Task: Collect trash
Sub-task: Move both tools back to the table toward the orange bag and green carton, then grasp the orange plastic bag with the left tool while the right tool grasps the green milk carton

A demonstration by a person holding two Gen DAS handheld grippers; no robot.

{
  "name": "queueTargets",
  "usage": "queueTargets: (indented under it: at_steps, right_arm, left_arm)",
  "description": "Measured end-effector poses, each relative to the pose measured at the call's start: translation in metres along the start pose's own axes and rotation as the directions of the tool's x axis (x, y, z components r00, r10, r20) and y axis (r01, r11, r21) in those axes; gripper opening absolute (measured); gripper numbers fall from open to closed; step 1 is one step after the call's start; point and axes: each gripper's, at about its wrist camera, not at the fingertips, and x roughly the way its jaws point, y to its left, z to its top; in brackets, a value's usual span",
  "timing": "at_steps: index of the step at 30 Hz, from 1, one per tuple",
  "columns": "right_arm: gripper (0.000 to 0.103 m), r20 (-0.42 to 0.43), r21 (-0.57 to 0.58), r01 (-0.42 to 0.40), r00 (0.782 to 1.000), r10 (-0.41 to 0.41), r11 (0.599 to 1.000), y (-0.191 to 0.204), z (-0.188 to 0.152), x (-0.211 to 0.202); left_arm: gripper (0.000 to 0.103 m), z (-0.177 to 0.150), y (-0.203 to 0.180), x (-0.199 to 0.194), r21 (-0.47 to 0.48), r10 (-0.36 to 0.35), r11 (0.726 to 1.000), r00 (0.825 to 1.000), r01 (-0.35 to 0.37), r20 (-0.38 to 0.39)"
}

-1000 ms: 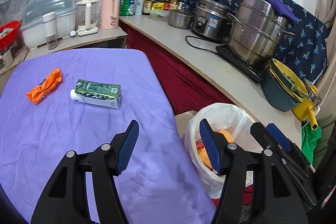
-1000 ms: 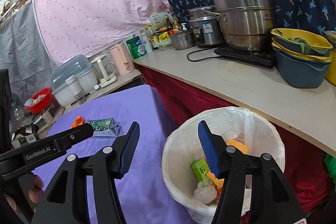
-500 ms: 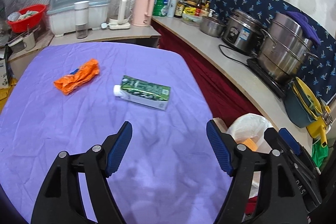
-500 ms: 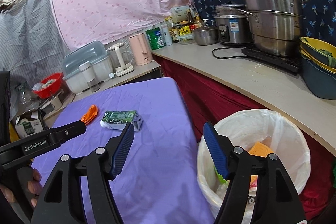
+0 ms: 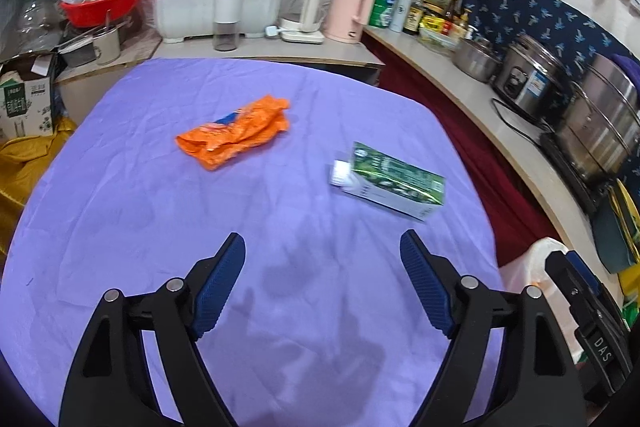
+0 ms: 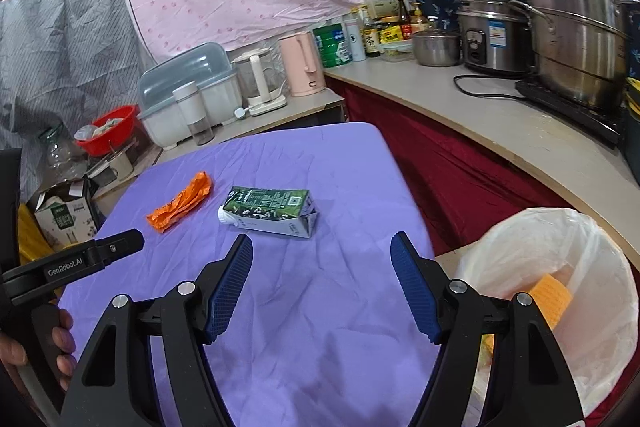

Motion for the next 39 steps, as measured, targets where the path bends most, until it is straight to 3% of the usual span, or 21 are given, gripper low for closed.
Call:
queueTargets:
  at_steps: [10, 15, 27, 39]
  right_arm:
    - [0.07, -0.058, -0.032, -0.042, 0.998, 0.04, 0.999, 0.02, 0.018, 0.066]
    - [0.07, -0.078, -0.028, -0.071, 0.995, 0.069, 0.997, 0.024, 0.038, 0.105]
    - [0.07, -0.198, -0.03, -0.173, 0.966, 0.164, 0.984, 0.04, 0.058, 0.194]
    - [0.07, -0.255, -0.074, -0.188, 0.953, 0.163, 0.979, 0.047, 0.031, 0.185]
  left_arm:
    - [0.082, 0.044, 0.06, 0.047, -0.022, 0.121, 0.992, 0.993, -0.121, 0.012]
    - [0.085, 0.072, 0.085, 0.078, -0.025, 0.139, 0.99, 0.99, -0.138, 0.017]
    - [0.087, 0.098, 0.12, 0.166, -0.038, 0.043, 0.998, 0.992, -0.048, -0.116]
    - [0.085, 0.065, 0.074, 0.156, 0.091, -0.034, 0.995, 0.989, 0.047, -0.146]
